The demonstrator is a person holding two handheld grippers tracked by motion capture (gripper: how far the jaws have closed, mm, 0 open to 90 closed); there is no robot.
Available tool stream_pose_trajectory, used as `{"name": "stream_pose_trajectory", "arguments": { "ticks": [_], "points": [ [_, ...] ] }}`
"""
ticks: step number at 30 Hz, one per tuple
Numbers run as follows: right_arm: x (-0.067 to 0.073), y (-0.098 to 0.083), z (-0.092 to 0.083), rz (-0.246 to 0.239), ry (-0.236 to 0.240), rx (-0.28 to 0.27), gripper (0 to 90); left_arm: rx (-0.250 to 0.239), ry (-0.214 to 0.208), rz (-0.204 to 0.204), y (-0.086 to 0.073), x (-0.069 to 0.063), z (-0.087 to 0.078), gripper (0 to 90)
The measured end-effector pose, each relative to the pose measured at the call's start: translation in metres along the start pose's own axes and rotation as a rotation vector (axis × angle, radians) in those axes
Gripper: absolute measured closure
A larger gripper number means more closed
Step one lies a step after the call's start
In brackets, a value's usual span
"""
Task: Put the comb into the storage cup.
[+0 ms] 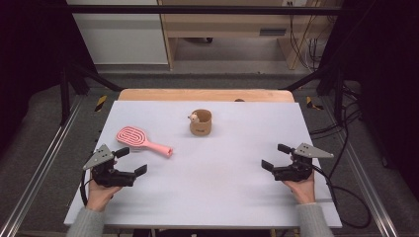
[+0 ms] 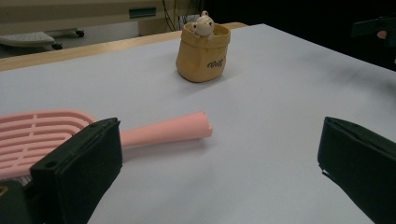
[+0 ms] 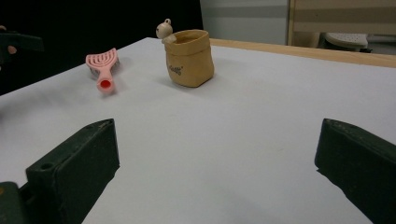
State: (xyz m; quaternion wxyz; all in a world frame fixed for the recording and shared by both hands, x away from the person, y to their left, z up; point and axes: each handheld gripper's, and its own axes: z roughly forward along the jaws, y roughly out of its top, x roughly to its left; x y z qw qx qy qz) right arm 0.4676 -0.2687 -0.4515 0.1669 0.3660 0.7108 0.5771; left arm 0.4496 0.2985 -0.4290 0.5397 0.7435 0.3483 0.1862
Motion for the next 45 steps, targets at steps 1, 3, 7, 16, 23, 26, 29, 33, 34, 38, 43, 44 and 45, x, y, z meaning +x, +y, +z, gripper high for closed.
{"name": "stream_pose_trajectory", "arguments": {
  "ticks": [1, 3, 7, 16, 23, 26, 29, 33, 34, 38, 43, 44, 45],
  "points": [
    [0.0, 0.0, 0.0, 0.0, 0.0, 0.0, 0.3, 0.003, 0.004, 0.001, 0.001, 0.0, 0.0, 0.1],
    [0.0, 0.0, 0.001, -0.001, 0.0, 0.006, 0.3, 0.009, 0.007, -0.001, 0.004, 0.001, 0.0, 0.1],
    [0.0, 0.0, 0.001, -0.003, -0.003, 0.008, 0.3, 0.035, 0.018, 0.0, 0.008, 0.003, 0.003, 0.1],
    [0.0, 0.0, 0.001, -0.003, -0.003, 0.011, 0.3, 0.064, 0.029, 0.004, 0.02, 0.007, 0.011, 0.5],
    [0.0, 0.0, 0.001, -0.004, -0.01, 0.005, 0.3, 0.094, 0.03, 0.006, 0.027, 0.009, 0.021, 1.7],
    [0.0, 0.0, 0.001, -0.004, -0.01, 0.006, 0.3, 0.102, 0.032, 0.006, 0.03, 0.009, 0.025, 2.4],
    [0.0, 0.0, 0.001, -0.004, -0.01, 0.006, 0.3, 0.116, 0.034, 0.01, 0.033, 0.01, 0.029, 3.1],
    [0.0, 0.0, 0.001, -0.004, -0.01, 0.009, 0.3, 0.125, 0.037, 0.008, 0.037, 0.011, 0.033, 4.8],
    [0.0, 0.0, 0.001, -0.004, -0.01, 0.009, 0.3, 0.13, 0.04, 0.008, 0.038, 0.011, 0.035, 5.2],
    [0.0, 0.0, 0.001, -0.005, -0.011, 0.008, 0.3, 0.146, 0.057, 0.007, 0.041, 0.014, 0.041, 7.9],
    [0.0, 0.0, 0.001, -0.005, -0.011, 0.008, 0.3, 0.18, 0.073, 0.012, 0.044, 0.016, 0.05, 13.4],
    [0.0, 0.0, 0.001, -0.005, -0.011, 0.009, 0.3, 0.184, 0.078, 0.011, 0.044, 0.016, 0.051, 15.2],
    [0.0, 0.0, 0.001, -0.007, -0.011, 0.009, 0.3, 0.187, 0.083, 0.009, 0.044, 0.017, 0.053, 16.5]
  ]
}}
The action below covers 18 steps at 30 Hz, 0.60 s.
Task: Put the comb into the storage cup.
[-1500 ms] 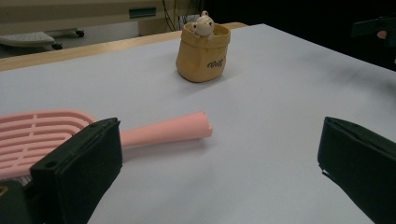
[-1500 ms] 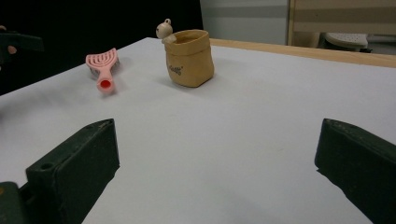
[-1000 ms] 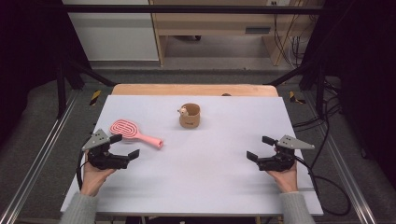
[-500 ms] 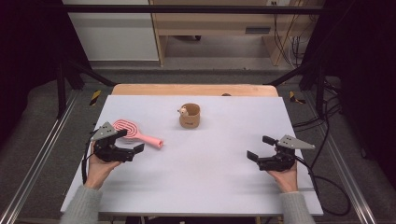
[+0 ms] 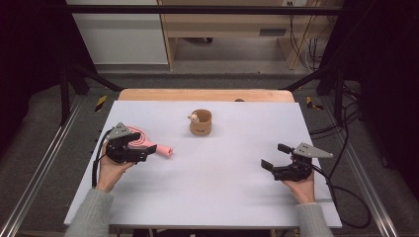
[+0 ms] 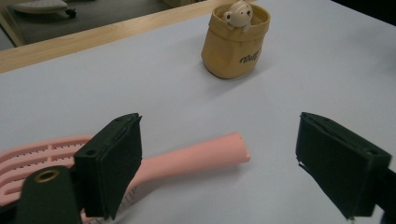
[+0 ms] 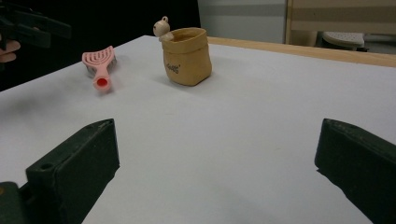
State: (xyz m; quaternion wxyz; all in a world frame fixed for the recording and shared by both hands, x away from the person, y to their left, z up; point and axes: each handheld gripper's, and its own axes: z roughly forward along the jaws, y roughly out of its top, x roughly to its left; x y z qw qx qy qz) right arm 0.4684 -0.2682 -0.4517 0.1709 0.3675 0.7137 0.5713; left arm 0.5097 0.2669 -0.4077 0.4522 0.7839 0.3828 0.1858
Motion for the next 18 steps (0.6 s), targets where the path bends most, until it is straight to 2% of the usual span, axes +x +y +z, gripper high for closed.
{"name": "stream_pose_trajectory", "arguments": {
  "ticks": [14, 18],
  "points": [
    [0.0, 0.0, 0.0, 0.002, 0.001, 0.001, 0.3, 0.042, 0.013, -0.022, 0.003, 0.005, 0.022, 42.7],
    [0.0, 0.0, 0.0, 0.001, 0.0, 0.0, 0.3, 0.059, 0.034, -0.018, 0.004, 0.005, 0.027, 51.3]
  ]
}}
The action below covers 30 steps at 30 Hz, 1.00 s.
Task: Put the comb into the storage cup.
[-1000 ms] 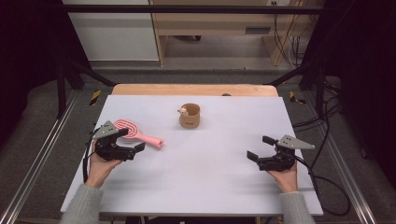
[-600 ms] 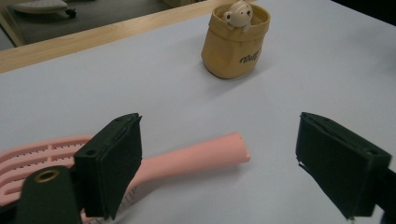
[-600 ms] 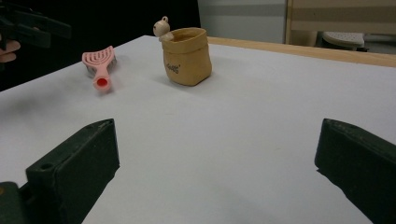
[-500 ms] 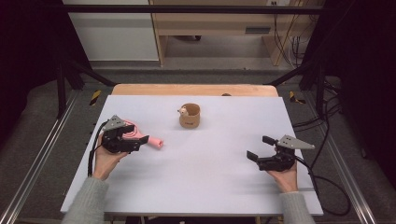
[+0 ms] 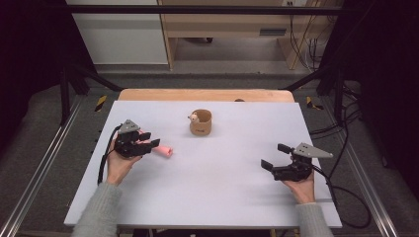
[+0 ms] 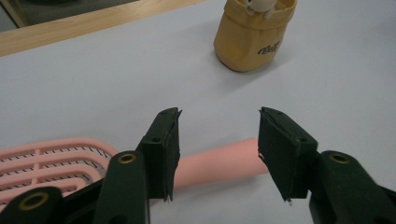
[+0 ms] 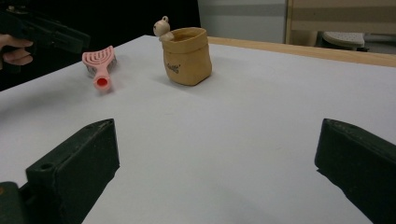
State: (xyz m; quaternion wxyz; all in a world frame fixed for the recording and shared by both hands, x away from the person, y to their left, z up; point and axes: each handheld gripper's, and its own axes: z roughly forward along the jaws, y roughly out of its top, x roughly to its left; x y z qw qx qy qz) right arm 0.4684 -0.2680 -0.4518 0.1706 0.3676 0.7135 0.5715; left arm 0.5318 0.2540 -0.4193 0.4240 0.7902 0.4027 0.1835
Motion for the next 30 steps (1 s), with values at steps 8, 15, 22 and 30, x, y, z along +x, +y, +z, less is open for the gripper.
{"name": "stream_pose_trajectory", "arguments": {
  "ticks": [8, 15, 22, 30],
  "points": [
    [0.0, 0.0, 0.0, -0.002, -0.001, 0.002, 0.3, 0.027, 0.007, 0.006, 0.003, -0.001, 0.012, 67.1],
    [0.0, 0.0, 0.0, 0.0, -0.001, 0.002, 0.3, 0.049, 0.007, 0.007, 0.004, -0.001, 0.021, 79.4],
    [0.0, 0.0, 0.0, -0.003, -0.002, 0.002, 0.3, 0.064, 0.005, -0.002, 0.003, -0.001, 0.03, 88.3],
    [0.0, -0.001, 0.001, -0.002, 0.0, 0.006, 0.3, 0.098, 0.011, -0.016, 0.0, -0.002, 0.042, 89.5]
  ]
}}
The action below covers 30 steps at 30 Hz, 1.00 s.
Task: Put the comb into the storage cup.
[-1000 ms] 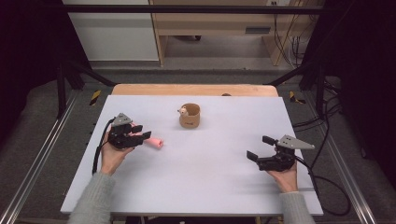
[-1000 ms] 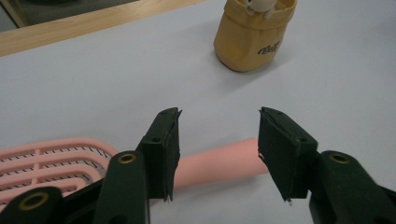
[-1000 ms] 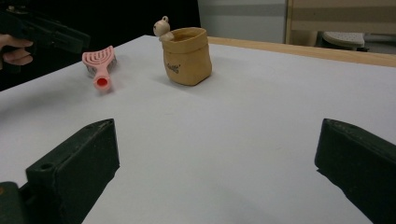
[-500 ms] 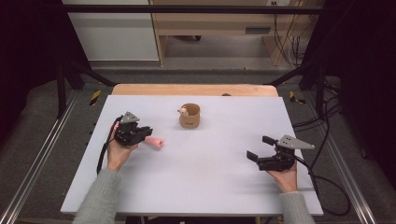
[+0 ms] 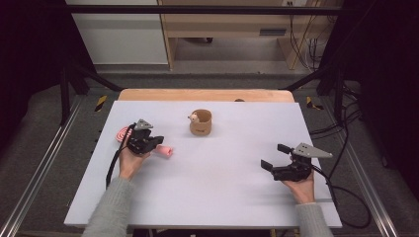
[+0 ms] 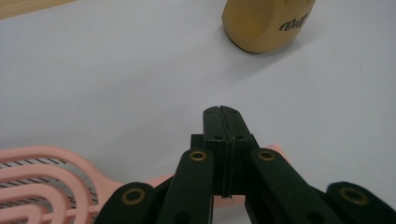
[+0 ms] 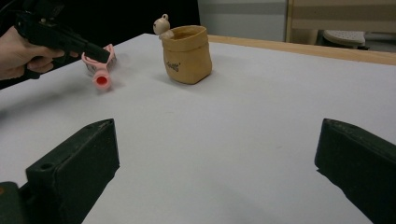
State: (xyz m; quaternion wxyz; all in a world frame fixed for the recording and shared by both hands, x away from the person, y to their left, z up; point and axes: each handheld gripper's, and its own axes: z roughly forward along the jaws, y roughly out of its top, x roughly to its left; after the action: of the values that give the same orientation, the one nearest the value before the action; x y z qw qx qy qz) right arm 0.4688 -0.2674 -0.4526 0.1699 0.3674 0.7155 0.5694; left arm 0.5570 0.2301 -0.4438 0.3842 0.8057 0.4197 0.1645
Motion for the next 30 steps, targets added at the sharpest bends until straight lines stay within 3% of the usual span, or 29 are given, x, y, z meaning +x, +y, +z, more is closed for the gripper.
{"name": "stream_pose_trajectory", "arguments": {
  "ticks": [15, 30],
  "points": [
    [-0.0002, 0.0002, -0.0002, -0.001, -0.001, 0.0, 0.3, 0.049, 0.016, 0.017, -0.0024, -0.0032, 0.0086, 89.6],
    [0.0, 0.0001, -0.0002, -0.001, 0.0, 0.001, 0.3, 0.086, 0.025, 0.055, -0.0074, -0.0062, 0.0046, 89.6]
  ]
}}
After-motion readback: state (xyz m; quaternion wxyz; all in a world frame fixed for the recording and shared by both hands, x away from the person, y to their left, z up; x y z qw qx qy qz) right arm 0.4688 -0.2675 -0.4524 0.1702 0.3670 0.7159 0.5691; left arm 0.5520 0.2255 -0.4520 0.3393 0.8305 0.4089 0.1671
